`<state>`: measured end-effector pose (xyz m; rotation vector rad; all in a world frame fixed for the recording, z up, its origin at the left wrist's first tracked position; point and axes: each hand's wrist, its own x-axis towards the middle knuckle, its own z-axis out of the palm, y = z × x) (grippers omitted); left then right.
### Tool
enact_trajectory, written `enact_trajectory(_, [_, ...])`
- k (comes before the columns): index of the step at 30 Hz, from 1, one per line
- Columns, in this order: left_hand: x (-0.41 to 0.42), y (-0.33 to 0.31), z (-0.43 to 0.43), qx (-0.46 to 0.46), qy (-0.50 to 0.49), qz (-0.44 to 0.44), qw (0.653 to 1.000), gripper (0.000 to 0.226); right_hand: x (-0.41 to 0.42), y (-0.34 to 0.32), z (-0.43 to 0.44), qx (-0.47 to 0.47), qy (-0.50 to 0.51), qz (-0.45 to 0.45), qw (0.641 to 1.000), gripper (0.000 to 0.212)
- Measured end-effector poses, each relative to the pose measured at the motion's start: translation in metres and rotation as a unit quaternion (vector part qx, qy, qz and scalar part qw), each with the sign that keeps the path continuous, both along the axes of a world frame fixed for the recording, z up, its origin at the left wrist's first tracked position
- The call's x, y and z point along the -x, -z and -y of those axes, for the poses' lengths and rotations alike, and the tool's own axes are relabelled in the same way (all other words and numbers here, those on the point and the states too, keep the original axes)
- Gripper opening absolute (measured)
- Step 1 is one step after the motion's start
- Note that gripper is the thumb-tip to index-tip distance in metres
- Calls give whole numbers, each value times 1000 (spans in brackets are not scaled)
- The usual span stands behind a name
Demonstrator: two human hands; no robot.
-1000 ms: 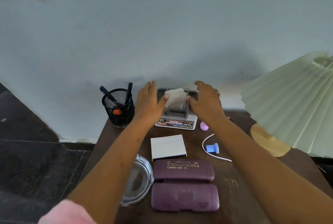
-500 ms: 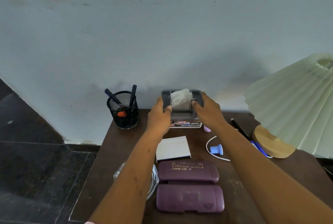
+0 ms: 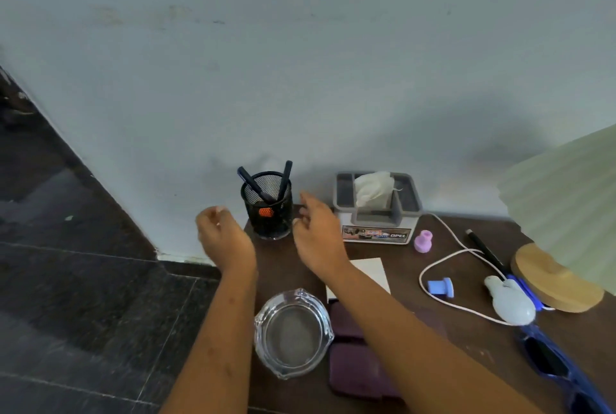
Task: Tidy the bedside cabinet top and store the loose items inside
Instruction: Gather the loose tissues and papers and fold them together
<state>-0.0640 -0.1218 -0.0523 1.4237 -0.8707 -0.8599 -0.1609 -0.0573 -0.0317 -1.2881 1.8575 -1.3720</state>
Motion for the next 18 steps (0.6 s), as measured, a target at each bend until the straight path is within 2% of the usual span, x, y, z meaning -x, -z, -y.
enact_trajectory(3, [5,4,2,-88,206,-92,970,35,-9,4,17,-53,-43,24,997,62])
enact_trajectory(6, [8,6,0,-68,311,-126,940,44,-10,6,30,-67,-40,41,996,73])
enact_trajectory(12, [15,6,10,-91,394,-147,903,48,10,12,45,-97,-29,84,991,80])
enact_trajectory(18, [17,11,10,-116,377,-117,912,54,16,13,29,-142,-73,78,984,78])
